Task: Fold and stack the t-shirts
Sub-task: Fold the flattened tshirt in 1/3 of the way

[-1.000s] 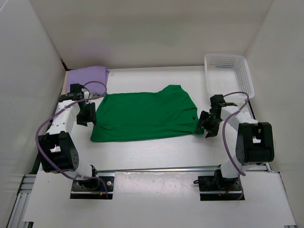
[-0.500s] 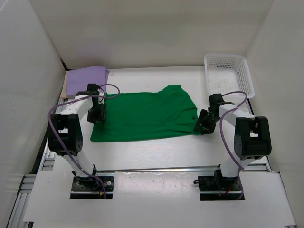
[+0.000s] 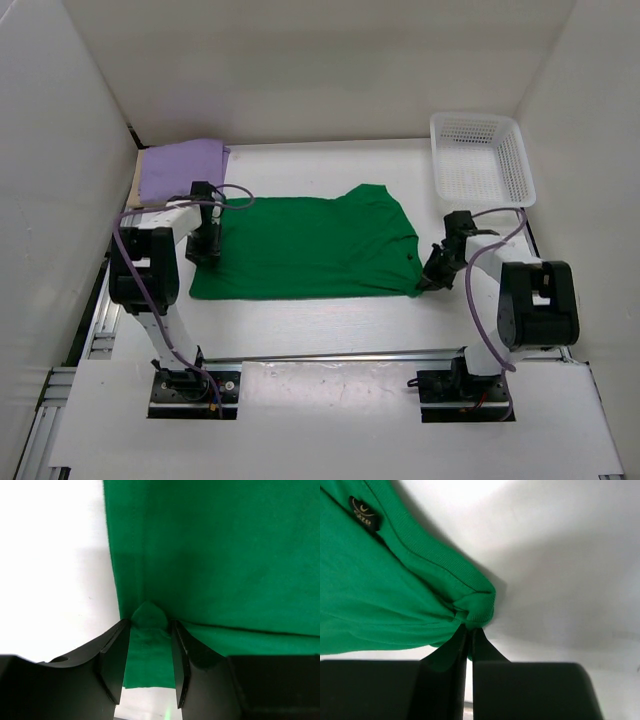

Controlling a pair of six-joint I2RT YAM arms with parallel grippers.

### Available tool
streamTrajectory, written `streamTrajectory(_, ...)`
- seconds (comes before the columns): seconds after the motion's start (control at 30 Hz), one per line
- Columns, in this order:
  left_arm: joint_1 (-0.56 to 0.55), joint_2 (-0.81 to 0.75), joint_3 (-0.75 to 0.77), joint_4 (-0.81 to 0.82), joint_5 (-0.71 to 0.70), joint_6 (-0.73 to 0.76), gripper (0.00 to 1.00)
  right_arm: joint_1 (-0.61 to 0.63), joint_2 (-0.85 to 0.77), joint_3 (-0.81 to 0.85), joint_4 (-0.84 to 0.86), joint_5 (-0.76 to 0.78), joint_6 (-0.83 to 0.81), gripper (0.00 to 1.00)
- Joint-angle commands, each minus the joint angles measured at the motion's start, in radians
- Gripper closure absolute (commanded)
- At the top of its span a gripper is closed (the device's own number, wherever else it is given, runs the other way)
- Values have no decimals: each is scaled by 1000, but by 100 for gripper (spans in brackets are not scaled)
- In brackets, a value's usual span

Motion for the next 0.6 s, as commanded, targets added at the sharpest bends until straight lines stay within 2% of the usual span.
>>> streamTrajectory(0.0, 2, -29, -43, 2, -37, 0, 51, -4, -76, -110, -103, -10, 41, 100)
streamTrajectory(0.3, 23, -168, -234, -72, -86, 0, 50, -4, -352, -337, -188, -70, 183, 100)
streamTrajectory(0.43, 51, -245, -199, -112, -157, 0, 31, -4, -431, -387, -200, -45, 207, 100)
streamTrajectory(0.5, 25, -291, -93, -121, -180, 0, 18, -4, -421, -400, -200, -34, 207, 100)
streamTrajectory(0.57, -30, -300, 63, -121, -200, 0, 13, -4, -389, -400, -190, -34, 186, 100)
